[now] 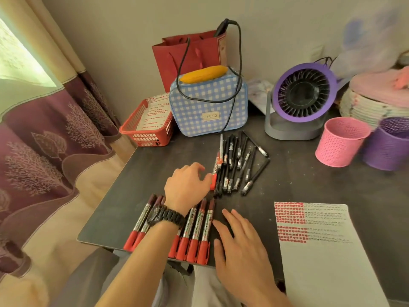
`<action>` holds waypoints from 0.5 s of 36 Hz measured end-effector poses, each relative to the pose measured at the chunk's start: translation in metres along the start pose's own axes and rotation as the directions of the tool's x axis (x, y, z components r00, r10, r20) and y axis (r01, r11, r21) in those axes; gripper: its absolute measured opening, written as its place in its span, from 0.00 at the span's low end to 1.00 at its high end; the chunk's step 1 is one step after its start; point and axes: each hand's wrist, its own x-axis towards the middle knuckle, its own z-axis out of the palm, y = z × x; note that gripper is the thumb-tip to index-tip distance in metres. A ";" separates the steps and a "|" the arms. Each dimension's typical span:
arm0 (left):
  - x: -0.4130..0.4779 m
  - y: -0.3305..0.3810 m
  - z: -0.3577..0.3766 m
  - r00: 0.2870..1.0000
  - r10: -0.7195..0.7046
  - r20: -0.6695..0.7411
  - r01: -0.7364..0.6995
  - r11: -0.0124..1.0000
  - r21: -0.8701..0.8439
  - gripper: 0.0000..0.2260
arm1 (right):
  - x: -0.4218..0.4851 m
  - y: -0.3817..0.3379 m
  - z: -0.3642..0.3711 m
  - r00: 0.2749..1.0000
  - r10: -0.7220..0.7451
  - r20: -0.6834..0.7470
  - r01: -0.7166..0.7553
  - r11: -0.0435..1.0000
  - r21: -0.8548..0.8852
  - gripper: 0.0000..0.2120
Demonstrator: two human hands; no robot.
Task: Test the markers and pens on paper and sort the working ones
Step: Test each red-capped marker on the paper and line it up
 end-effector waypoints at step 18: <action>0.022 -0.025 -0.003 0.984 -0.176 0.006 0.175 0.983 0.055 0.08 | 0.001 0.009 0.004 1.000 0.009 0.021 -0.010 0.998 0.069 0.25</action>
